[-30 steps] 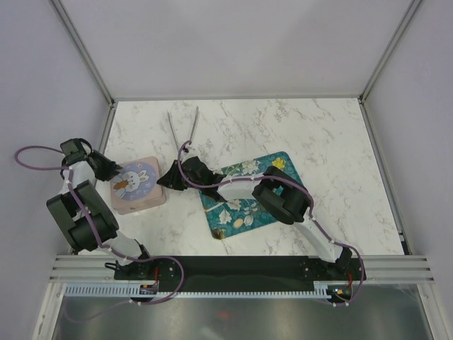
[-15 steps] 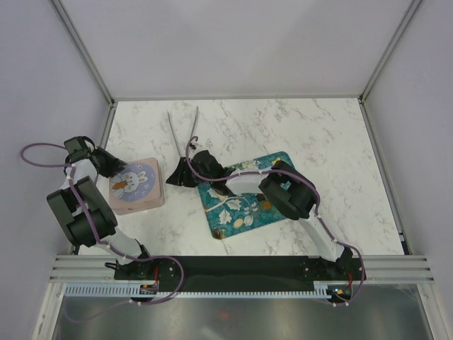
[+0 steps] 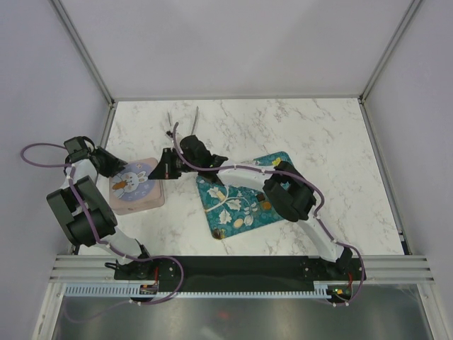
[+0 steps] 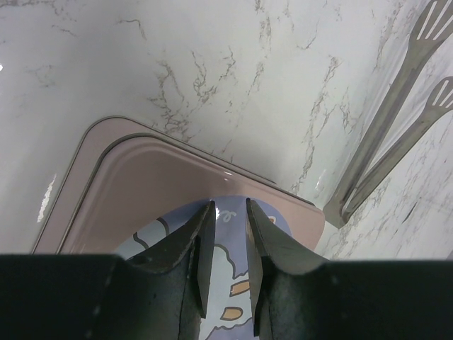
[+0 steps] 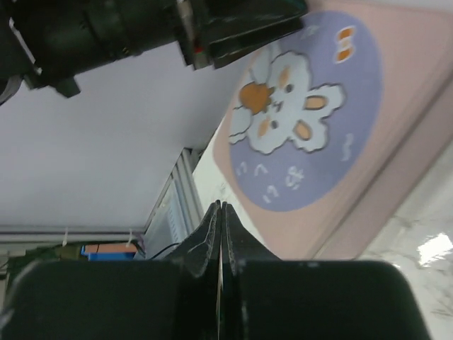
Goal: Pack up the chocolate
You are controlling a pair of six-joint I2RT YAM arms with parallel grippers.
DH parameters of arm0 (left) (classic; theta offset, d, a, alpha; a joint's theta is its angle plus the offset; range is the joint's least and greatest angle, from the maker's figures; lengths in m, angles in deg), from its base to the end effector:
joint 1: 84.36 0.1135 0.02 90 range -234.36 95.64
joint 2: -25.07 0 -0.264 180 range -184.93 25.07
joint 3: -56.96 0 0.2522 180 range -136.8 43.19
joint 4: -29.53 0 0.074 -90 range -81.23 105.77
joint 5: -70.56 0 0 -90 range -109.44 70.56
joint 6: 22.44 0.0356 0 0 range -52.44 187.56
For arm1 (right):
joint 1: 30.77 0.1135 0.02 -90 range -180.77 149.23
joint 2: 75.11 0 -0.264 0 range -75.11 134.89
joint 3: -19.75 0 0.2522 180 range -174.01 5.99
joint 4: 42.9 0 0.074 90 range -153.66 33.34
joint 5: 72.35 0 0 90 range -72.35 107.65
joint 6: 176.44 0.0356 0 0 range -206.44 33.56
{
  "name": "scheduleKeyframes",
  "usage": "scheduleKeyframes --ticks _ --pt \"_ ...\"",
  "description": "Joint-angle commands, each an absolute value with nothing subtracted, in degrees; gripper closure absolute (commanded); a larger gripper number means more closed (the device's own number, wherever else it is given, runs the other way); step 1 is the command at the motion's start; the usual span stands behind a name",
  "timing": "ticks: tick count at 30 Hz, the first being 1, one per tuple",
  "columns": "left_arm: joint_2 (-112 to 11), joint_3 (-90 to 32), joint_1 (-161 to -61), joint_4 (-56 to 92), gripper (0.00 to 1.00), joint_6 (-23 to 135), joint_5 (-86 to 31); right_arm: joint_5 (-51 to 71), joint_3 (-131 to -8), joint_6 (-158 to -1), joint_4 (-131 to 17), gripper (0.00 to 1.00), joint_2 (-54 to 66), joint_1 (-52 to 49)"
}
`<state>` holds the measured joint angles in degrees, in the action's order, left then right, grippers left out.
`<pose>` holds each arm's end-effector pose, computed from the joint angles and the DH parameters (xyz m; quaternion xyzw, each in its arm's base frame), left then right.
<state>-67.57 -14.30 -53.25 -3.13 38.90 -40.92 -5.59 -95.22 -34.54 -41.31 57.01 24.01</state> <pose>0.2892 0.1593 0.1986 -0.4158 0.8389 -0.1707 0.3070 0.3004 0.4499 0.2063 -0.1414 0.7767 0.5710 0.2251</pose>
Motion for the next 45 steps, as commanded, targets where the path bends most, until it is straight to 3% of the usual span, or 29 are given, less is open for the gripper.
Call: scheduleKeyframes --ticks 1,10,23,36,45 --pt "-70.38 -11.82 -53.25 -9.02 0.67 39.61 -37.99 -10.64 -98.69 -32.39 -41.01 1.00 59.36 26.35" --pt "-69.15 -11.12 -53.25 -8.93 0.67 39.79 -37.64 -8.10 -87.00 -30.27 -34.86 1.00 65.08 28.03" --pt "-68.71 -12.35 -53.25 -9.28 0.67 39.61 -38.86 -8.19 -98.41 -37.48 -43.74 1.00 55.41 27.85" --pt "-68.53 -10.25 -53.33 -7.44 0.67 38.29 -41.41 -7.91 -111.69 -32.22 -47.60 1.00 68.93 26.44" --pt "-67.92 -10.15 -53.25 -7.17 0.67 38.21 -41.06 -4.15 -102.12 -33.52 -49.01 1.00 70.62 26.71"
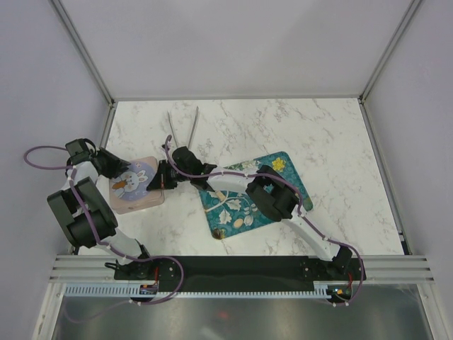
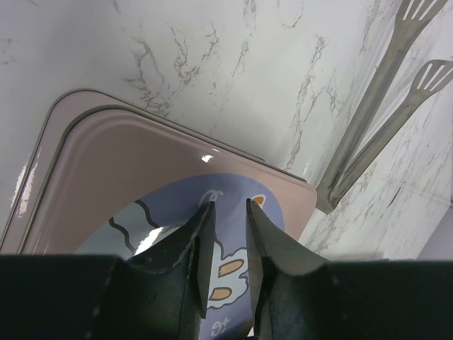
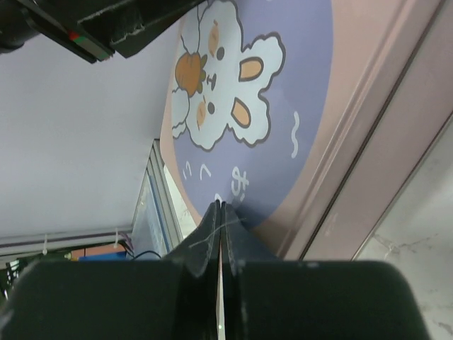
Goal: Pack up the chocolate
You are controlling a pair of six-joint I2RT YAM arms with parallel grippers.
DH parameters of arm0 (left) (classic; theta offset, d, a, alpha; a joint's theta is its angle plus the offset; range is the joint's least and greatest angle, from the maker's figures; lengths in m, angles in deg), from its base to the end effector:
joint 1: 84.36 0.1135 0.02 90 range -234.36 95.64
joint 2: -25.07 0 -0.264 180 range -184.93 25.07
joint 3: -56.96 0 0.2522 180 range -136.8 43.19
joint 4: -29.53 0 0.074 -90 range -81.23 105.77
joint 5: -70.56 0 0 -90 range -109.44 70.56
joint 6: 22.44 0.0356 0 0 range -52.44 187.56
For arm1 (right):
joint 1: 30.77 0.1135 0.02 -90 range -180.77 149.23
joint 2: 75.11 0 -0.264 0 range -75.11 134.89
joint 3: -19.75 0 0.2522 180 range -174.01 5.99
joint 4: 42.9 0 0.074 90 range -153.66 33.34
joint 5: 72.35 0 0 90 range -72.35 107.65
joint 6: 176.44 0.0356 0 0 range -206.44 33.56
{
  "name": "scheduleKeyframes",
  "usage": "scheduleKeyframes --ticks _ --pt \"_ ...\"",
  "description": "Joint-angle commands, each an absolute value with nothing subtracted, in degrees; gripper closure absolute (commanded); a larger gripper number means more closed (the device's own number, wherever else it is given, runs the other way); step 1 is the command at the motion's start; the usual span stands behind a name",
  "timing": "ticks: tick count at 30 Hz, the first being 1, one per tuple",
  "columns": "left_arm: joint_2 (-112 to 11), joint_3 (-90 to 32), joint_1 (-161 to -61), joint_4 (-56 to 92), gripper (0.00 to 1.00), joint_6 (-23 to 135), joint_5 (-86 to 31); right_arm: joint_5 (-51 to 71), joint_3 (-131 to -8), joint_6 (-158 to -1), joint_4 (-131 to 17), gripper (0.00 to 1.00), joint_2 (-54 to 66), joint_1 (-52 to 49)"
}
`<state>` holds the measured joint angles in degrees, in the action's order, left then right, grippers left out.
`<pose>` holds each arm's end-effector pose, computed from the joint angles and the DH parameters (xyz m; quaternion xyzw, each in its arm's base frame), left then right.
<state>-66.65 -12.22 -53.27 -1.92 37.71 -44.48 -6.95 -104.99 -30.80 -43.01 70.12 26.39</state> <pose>0.2847 0.1541 0.1948 -0.4130 0.8342 -0.2029 0.3040 0.2981 0.4892 0.1383 -0.1319 0.8016 0.5602 0.1619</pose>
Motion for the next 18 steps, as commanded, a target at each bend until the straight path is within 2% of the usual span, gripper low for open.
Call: scheduleKeyframes --ticks 1,7,12,18 --pt "-68.00 -10.33 -53.33 -7.17 0.67 38.29 -41.15 -3.62 -102.29 -34.49 -49.80 1.00 70.01 26.71" --pt "-68.36 -12.26 -53.33 -7.52 0.67 38.21 -41.85 -4.93 -106.24 -34.58 -49.89 1.00 70.35 26.09" --pt "-63.97 -14.55 -53.25 -7.87 0.67 37.33 -42.47 -5.81 -111.43 -34.06 -47.70 1.00 69.91 24.86" --pt "-56.95 -16.57 -53.33 -10.42 0.67 36.45 -36.16 -6.78 -118.37 -28.89 -43.66 1.00 74.29 22.93"
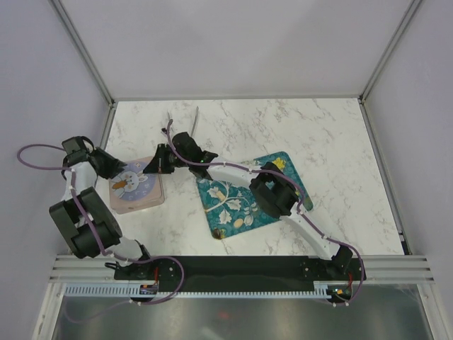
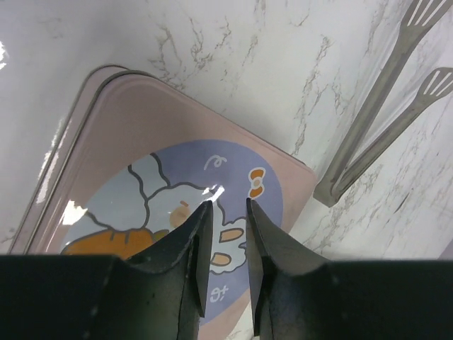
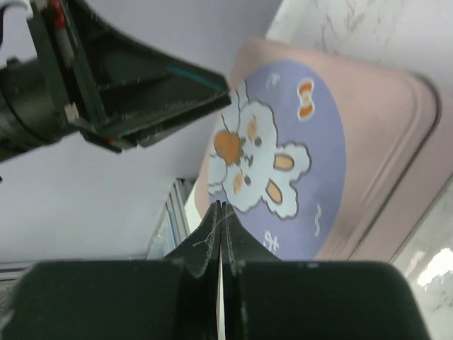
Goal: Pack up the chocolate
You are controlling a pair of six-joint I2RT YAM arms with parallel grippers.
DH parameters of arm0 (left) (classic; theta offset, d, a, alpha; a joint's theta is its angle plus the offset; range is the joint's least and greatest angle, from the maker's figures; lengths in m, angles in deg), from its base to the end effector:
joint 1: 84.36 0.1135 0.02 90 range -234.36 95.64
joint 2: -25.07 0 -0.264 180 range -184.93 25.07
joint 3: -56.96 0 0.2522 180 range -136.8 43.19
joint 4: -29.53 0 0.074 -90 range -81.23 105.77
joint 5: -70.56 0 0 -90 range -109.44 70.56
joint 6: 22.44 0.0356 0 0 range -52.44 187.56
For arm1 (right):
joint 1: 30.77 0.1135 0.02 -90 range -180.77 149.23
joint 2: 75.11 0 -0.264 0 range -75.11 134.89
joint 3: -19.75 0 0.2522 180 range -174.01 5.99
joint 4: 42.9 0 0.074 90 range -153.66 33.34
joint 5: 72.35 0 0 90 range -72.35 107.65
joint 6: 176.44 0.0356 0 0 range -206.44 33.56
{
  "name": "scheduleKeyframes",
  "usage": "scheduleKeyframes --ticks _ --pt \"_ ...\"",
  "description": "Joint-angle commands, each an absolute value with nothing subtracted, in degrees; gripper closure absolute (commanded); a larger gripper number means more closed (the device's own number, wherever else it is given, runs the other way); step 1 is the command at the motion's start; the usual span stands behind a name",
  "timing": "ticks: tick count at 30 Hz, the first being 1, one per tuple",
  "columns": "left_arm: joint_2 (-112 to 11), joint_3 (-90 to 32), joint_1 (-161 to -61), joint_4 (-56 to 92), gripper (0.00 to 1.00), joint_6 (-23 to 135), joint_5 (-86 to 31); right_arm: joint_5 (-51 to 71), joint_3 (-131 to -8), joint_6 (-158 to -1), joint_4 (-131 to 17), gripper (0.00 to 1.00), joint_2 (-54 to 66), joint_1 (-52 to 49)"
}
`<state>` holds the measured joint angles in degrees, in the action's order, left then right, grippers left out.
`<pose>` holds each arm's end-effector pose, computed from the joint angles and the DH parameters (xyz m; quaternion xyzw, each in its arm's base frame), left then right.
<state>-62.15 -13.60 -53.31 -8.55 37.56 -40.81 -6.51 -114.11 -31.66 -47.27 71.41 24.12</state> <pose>0.2728 0.1491 0.2174 -0.4273 0.8352 -0.1740 0.2992 0.3263 0.4895 0.1727 -0.1252 0.7861 0.5722 0.1973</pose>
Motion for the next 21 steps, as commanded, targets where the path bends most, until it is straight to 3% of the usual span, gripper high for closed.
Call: scheduleKeyframes --ticks 1,12,18,21 --pt "-55.97 -16.22 -53.33 -10.60 0.67 36.36 -35.10 -6.87 -119.86 -28.18 -43.39 1.00 75.26 22.93" --pt "-59.12 -4.97 -53.07 -8.31 0.67 32.76 -30.52 -5.11 -114.52 -28.60 -44.44 1.00 79.41 23.19" --pt "-59.31 -7.59 -52.37 -9.97 0.69 33.89 -30.87 -6.34 -113.37 -31.86 -45.15 1.00 73.61 22.40" --pt "-53.52 -11.45 -52.81 -11.12 0.68 36.26 -33.49 -7.48 -112.93 -34.57 -46.72 0.98 69.05 22.14"
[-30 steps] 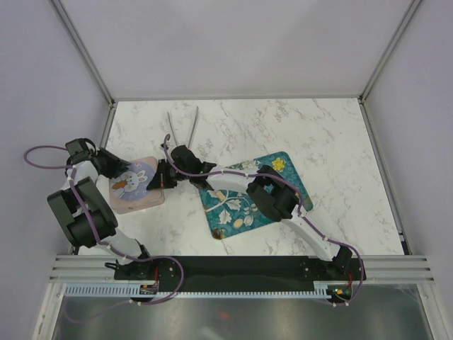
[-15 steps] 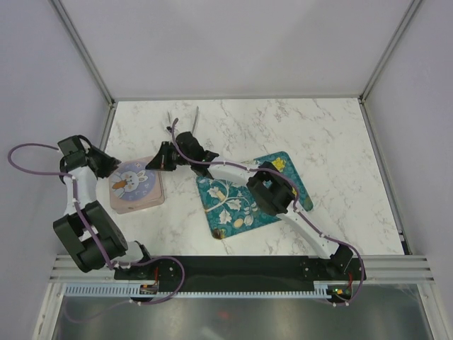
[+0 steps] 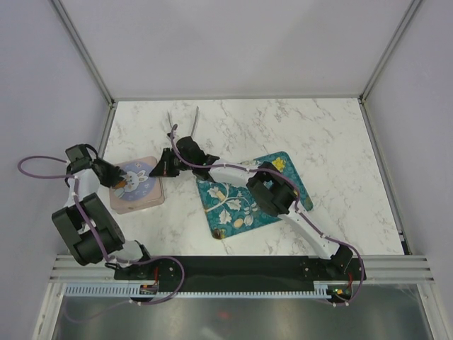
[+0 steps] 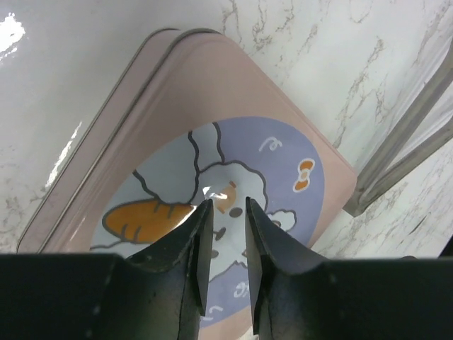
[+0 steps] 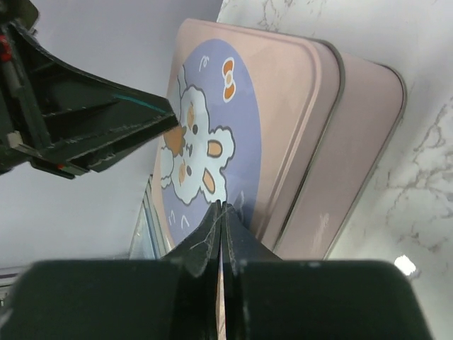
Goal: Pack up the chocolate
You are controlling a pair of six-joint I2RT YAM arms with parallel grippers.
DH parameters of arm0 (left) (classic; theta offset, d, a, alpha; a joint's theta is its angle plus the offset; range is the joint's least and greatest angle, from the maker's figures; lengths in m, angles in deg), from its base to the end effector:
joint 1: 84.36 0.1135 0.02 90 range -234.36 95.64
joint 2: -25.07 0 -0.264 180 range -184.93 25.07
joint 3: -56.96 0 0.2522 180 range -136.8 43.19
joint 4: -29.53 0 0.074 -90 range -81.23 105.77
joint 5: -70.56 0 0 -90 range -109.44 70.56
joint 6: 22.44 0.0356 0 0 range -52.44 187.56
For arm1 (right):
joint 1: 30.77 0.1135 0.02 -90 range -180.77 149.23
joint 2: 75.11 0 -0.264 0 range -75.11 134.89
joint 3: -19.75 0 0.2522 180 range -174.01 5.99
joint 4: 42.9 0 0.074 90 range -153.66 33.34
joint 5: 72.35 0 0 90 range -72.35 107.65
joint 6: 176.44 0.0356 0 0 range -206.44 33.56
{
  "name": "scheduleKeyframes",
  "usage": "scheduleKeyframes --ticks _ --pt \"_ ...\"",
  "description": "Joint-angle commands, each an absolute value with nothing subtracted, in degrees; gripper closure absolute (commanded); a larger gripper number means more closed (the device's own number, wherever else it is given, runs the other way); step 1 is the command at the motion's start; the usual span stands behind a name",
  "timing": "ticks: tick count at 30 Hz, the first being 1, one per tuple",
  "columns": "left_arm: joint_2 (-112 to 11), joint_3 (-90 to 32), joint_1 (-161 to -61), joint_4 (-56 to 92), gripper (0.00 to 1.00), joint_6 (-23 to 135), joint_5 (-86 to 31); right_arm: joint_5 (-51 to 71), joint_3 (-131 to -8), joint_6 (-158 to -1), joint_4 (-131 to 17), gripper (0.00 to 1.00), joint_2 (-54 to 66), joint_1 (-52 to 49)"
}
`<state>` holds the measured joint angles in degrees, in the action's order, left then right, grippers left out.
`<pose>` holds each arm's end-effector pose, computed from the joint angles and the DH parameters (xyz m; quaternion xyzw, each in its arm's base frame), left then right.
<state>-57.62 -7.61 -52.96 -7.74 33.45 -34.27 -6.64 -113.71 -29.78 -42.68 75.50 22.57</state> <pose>0.2503 0.1421 0.2077 -0.4800 0.8170 -0.1302 0.2920 0.3422 0.4843 0.1377 -0.1024 0.7888 0.5737 0.1953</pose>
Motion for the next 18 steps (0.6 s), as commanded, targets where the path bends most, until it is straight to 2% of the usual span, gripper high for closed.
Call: scheduleKeyframes --ticks 1,4,5,8,9,11,12,14,16,18 --pt "-51.59 -12.52 -53.33 -11.47 0.67 36.62 -34.11 -7.40 -112.75 -35.63 -47.77 0.97 67.64 22.14" --pt "-44.99 -15.68 -55.26 -11.57 0.60 37.68 -37.80 -4.25 -106.98 -42.03 -52.51 0.91 59.13 22.05" --pt "-43.32 -16.30 -55.96 -11.30 0.57 38.81 -41.20 -2.23 -103.99 -43.88 -55.05 0.87 52.92 21.79" --pt "-42.34 -17.71 -59.04 -11.65 0.52 41.19 -47.79 8.58 -89.93 -51.27 -58.14 0.68 39.04 21.52" --pt "-41.38 -17.37 -60.79 -11.48 0.49 41.19 -49.57 14.00 -84.94 -52.76 -59.63 0.53 35.93 21.35" --pt "-40.06 -17.01 -63.69 -9.90 0.39 41.37 -53.26 19.56 -81.74 -55.76 -65.58 0.34 28.04 20.82" --pt "-38.92 -17.18 -67.45 -9.46 0.37 41.37 -53.37 22.20 -79.55 -56.55 -67.63 0.19 25.73 20.73" --pt "-37.95 -17.19 -71.42 -7.88 0.29 41.81 -55.02 30.63 -77.69 -57.87 -72.28 0.05 19.50 20.64" --pt "-37.51 -17.62 -76.08 -6.29 0.01 42.07 -55.91 38.17 -73.48 -57.44 -73.71 0.02 15.53 20.64" --pt "-36.89 -17.02 -80.46 -3.24 0.00 41.46 -58.28 42.68 -69.54 -56.48 -75.90 0.02 10.08 20.55"
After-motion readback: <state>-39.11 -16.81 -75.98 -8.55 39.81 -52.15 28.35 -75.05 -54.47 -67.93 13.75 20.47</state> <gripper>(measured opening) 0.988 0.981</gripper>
